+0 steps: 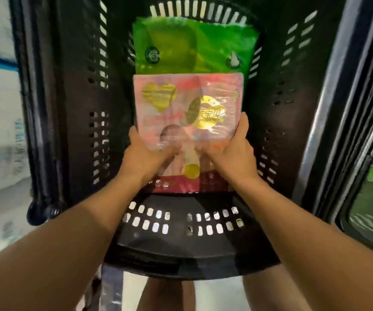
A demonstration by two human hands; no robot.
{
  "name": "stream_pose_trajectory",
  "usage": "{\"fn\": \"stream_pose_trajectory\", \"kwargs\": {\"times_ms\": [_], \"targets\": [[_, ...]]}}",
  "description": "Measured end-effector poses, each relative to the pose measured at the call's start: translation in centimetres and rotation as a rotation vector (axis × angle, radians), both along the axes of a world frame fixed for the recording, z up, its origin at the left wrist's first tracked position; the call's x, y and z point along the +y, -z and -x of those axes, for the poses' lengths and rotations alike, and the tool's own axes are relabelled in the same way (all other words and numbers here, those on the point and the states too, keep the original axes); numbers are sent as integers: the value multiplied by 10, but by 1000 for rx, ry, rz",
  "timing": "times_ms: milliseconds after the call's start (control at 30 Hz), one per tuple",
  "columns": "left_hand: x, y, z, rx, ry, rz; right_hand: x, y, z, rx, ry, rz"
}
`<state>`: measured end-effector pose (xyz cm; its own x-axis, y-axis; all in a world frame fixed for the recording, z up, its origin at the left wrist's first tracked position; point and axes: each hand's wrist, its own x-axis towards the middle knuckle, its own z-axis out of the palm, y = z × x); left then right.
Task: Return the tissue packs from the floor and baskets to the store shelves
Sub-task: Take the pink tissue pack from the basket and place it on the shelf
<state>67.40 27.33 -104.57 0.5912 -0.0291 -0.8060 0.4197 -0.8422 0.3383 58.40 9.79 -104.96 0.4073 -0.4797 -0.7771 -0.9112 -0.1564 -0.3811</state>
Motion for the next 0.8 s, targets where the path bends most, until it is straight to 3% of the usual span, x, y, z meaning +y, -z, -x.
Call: {"fn": "stream_pose_trajectory", "kwargs": {"times_ms": [167, 367, 567, 800], "targets": [[5, 22, 2, -38, -78, 52, -3, 5, -5, -41, 16, -60], [-6, -24, 1, -56, -217, 93, -21, -50, -19, -87, -47, -46], [-37, -155, -44, -246, -250, 192, -61, -186, -70, -329, -135, 5], [-70, -395, -88, -563, -233, 284, -95, -415, -116, -577, -181, 117]]}}
